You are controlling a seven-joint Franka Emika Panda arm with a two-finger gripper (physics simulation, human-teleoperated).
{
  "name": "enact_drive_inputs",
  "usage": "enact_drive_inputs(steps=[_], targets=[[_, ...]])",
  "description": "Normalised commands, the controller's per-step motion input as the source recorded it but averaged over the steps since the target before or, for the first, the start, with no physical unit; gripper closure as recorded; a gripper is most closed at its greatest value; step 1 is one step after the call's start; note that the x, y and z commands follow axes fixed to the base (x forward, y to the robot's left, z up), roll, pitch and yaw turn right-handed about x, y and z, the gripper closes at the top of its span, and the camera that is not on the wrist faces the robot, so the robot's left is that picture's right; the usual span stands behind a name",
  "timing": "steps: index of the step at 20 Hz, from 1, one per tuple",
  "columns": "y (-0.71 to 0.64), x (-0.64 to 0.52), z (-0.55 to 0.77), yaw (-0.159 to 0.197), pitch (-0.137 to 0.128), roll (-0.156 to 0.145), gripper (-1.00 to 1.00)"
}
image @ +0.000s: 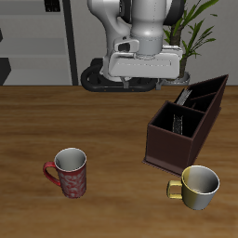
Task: Place the black book into the left desk caddy's front compartment and place the yellow book into the left desk caddy's right compartment and place the red mug into the left desk caddy's left compartment
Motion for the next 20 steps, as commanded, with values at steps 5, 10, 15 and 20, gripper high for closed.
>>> enact_drive_inputs(steps=[5,10,15,20], targets=[[-0.43,0.09,0.05,0.025,0.015,-0.025,-1.0],[-0.7,0.02,0.23,0.036,-0.02,-0.065,-1.0],[-0.37,0.06,0.12,0.016,-0.004,0.002,-1.0],[-0.37,0.18,0.1,0.005,0.005,-0.01,-1.0]])
